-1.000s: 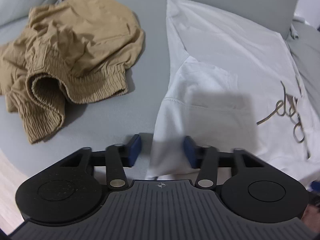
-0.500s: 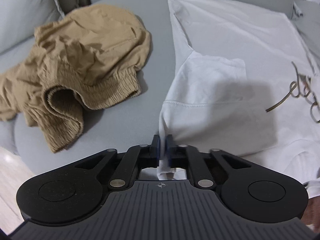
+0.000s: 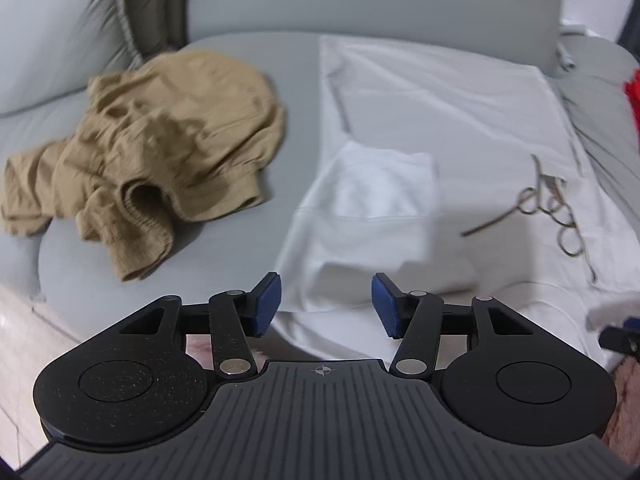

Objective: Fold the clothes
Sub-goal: 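Release the folded side and lift the left gripper away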

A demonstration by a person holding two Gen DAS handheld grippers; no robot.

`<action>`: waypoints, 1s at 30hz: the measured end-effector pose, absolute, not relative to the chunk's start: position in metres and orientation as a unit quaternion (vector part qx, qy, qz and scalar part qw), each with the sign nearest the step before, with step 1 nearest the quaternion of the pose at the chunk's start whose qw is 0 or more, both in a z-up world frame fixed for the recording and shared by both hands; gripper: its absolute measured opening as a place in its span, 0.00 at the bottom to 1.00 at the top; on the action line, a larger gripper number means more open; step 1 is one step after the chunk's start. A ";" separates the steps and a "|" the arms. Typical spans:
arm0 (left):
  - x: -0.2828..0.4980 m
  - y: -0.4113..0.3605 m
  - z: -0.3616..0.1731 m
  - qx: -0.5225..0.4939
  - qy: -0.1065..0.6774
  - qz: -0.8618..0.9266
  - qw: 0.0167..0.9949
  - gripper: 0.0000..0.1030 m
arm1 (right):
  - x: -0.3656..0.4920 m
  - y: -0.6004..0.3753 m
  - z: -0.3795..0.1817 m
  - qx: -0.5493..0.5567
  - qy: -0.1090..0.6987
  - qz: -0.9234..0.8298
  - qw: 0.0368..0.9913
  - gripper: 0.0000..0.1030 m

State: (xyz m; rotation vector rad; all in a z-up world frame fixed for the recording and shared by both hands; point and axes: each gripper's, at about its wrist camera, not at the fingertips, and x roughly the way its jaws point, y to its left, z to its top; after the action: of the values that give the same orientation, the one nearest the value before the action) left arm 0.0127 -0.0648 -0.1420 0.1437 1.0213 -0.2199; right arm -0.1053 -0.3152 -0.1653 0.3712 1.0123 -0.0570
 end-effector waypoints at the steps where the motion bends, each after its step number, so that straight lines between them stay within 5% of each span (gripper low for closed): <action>1: 0.011 -0.071 -0.143 0.076 0.488 -0.111 0.863 0.58 | -0.106 -0.316 -0.165 0.176 0.481 -0.029 0.858 0.52; 30: -0.018 -0.126 -0.190 0.134 0.536 -0.160 0.818 0.66 | -0.100 -0.315 -0.188 0.156 0.524 -0.043 0.836 0.49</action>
State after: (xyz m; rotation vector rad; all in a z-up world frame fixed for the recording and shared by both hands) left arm -0.0179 -0.1257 -0.1904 0.2856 1.1428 -0.3403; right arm -0.1004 -0.3153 -0.1880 0.3313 1.1094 -0.0908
